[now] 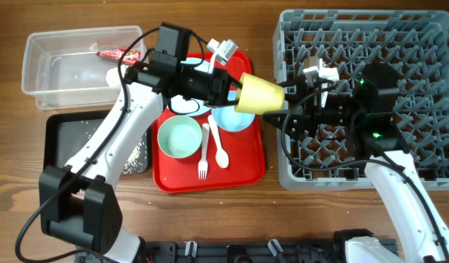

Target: Sort waste into correct bins and load items into the dishwasher rack

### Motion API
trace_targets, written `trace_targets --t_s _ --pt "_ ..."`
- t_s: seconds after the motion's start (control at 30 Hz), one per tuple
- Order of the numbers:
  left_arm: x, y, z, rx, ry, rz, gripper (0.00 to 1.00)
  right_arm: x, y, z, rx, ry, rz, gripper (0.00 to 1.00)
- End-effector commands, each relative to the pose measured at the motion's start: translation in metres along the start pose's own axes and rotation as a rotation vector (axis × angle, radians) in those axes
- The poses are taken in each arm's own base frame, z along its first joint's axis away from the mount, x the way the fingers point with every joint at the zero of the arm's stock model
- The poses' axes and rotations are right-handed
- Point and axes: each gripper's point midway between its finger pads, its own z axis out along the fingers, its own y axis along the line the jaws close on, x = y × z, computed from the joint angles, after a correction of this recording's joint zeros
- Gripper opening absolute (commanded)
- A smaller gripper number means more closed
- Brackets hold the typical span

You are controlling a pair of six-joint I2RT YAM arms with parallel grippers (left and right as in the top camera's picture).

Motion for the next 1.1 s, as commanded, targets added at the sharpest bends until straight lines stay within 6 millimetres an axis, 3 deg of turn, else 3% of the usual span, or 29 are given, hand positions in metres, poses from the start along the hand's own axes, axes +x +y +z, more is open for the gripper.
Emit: trace_targets --t_s 0.0,0.2,0.3,0.33,0.37,0.4,0.47,0.53,0.57,0.63,0.73,0.8,0.97,1.0,1.07 --pt "0.006 -0.008 0.008 0.043 0.037 -0.009 0.04 -0.006 0.005 0.0 -0.033 -0.004 -0.021 0.82" --pt "0.006 -0.008 0.008 0.044 0.038 -0.011 0.04 -0.011 0.006 0.0 -0.034 -0.014 -0.06 0.82" --pt "0.006 -0.008 0.008 0.044 0.038 -0.01 0.04 -0.012 0.006 0.0 -0.034 -0.016 -0.069 0.65" --pt "0.006 -0.008 0.008 0.044 0.038 -0.01 0.05 -0.012 0.006 0.0 -0.034 -0.016 -0.069 0.64" --pt "0.006 -0.008 0.008 0.039 0.035 -0.009 0.15 -0.012 0.006 0.0 -0.034 -0.016 -0.069 0.63" --pt "0.004 -0.003 0.007 0.013 0.023 -0.01 0.39 -0.012 0.006 0.0 -0.034 -0.016 -0.067 0.57" --pt "-0.008 0.026 0.001 -0.144 -0.048 -0.021 0.48 -0.01 0.003 0.0 -0.016 -0.013 -0.051 0.53" --pt "-0.02 0.079 -0.027 -0.439 -0.161 -0.084 0.57 0.0 -0.024 -0.001 0.133 0.0 0.038 0.49" --pt "-0.023 0.107 -0.055 -0.605 -0.222 -0.132 0.64 0.018 -0.055 -0.009 0.327 0.041 0.111 0.48" --pt "-0.02 0.13 -0.095 -0.772 -0.277 -0.178 0.69 0.038 -0.08 -0.028 0.525 0.094 0.18 0.48" --pt "-0.002 0.144 -0.153 -1.003 -0.334 -0.251 0.72 0.034 -0.082 -0.062 0.697 0.111 0.236 0.43" --pt "0.012 0.141 -0.181 -1.094 -0.364 -0.298 0.73 0.026 -0.072 -0.109 0.909 0.159 0.339 0.38" --pt "0.017 0.137 -0.186 -1.1 -0.365 -0.312 0.73 0.031 -0.052 -0.191 1.283 0.315 0.524 0.37" --pt "0.017 0.137 -0.186 -1.1 -0.365 -0.313 0.73 0.04 -0.051 -0.211 1.36 0.351 0.597 0.37" --pt "0.017 0.137 -0.186 -1.1 -0.365 -0.312 0.74 0.06 -0.054 -0.228 1.409 0.408 0.708 0.38"
